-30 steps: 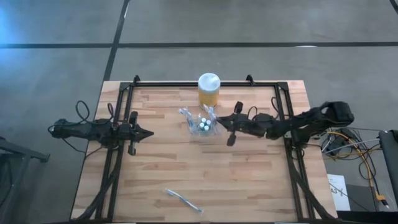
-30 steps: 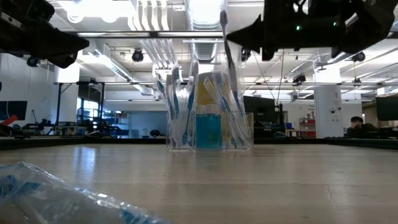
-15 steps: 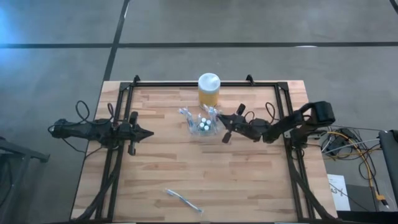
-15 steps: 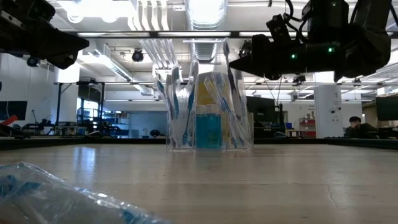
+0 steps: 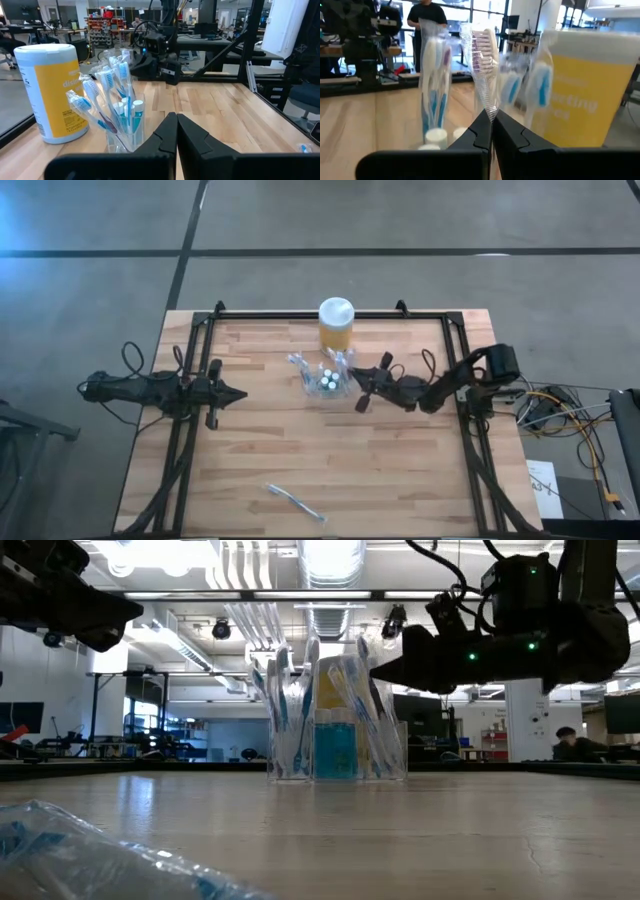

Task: Pick & Place toothbrushing station
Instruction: Put the violet toothbrush into the transparent organizer

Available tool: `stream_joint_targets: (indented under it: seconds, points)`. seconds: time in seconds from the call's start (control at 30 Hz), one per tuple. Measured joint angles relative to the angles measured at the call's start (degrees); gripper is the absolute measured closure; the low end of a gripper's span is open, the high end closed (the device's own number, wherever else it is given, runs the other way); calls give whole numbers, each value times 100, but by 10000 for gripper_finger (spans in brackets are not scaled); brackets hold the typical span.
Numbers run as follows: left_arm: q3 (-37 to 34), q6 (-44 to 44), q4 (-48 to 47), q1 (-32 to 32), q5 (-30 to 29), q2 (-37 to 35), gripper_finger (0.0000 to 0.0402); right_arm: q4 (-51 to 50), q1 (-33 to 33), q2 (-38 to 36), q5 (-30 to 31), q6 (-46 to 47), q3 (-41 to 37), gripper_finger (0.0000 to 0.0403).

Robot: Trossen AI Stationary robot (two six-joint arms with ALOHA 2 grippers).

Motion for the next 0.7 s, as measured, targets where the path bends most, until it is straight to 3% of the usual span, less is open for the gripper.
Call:
stream_joint_targets:
  seconds: [0.3,0.7]
  points:
    - [-2,0,4,-2,0,0,394,37,237,141,291,164,-189,395]
    - [-4,27,7,-2,0,-1,394,-233,305,139,223,623,-276,394]
